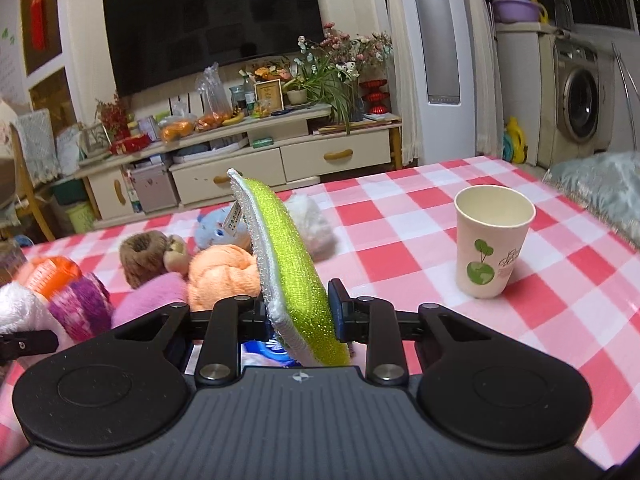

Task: Organize soft objects
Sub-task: 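Carry the muff and sponge cloth over the box and open both tools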

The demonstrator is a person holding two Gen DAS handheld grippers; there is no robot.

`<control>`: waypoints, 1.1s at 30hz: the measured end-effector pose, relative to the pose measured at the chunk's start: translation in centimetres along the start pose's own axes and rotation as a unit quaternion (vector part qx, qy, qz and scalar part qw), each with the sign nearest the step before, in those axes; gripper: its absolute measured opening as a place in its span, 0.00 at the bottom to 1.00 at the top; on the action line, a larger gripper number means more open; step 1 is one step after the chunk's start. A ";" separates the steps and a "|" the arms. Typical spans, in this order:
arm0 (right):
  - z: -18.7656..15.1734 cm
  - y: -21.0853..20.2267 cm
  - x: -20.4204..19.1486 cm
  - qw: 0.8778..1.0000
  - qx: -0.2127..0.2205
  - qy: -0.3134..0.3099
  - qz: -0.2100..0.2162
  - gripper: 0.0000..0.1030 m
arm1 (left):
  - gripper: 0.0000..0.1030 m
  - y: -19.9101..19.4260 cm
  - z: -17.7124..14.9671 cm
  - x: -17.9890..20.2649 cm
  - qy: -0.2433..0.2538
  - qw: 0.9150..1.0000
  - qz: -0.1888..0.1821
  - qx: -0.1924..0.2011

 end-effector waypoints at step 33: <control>3.0 -3.8 -13.2 0.986 0.000 0.013 0.164 0.31 | 0.34 -7.9 4.5 -6.3 -0.065 0.993 -0.017 0.101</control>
Point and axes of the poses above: each gripper's, at about its wrist camera, not at the fingertips, and y roughly the way its jaws point, x to its right, z to its top, the point moved 2 cm from there along y, roughly the way its jaws point, and after that the axes turned 13 degrees about x, right-handed, at the moved point
